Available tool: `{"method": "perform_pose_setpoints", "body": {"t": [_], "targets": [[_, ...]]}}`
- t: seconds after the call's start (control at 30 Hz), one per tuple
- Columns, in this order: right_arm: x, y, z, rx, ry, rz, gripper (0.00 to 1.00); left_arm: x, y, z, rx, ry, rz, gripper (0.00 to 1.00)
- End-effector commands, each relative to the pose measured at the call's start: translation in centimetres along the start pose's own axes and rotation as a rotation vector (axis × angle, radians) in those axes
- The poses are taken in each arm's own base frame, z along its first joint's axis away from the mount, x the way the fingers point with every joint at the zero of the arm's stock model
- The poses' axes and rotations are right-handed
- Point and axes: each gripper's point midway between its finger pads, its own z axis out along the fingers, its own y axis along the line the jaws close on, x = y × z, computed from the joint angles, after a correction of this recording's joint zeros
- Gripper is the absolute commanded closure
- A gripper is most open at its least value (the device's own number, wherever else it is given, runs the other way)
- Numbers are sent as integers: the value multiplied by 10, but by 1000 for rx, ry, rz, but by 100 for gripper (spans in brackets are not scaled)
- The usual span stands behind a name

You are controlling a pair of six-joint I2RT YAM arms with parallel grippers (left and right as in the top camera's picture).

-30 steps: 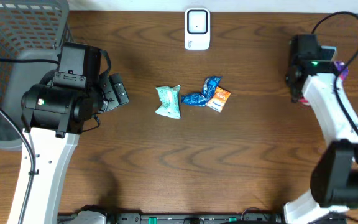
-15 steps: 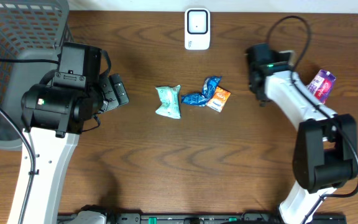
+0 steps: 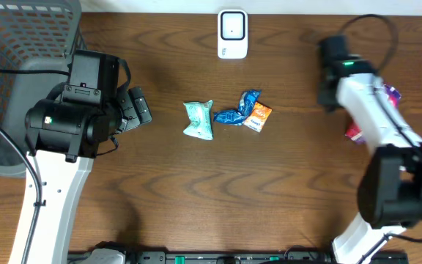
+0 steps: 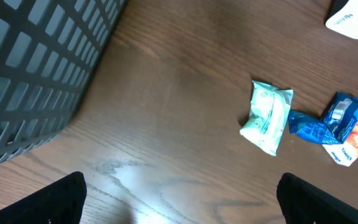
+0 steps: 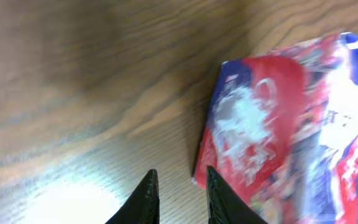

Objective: Scan the item barcode
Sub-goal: 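Lift the purple pack and carry it to the right side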

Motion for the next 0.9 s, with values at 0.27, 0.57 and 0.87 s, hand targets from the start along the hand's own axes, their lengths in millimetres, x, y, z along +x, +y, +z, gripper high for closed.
{"method": "perform_pose_setpoints", "body": {"t": [0.27,0.57,0.87], "targets": [[-13,-140,-10,-147,29,393,84,-3,4,-4,-11,-18,2,2],[29,-170,40,-166,180,559,96,-3,4,-4,-11,-18,2,2],[16,-93,56,-481,187,474,93,-3,4,-4,-11,-18,2,2]]}}
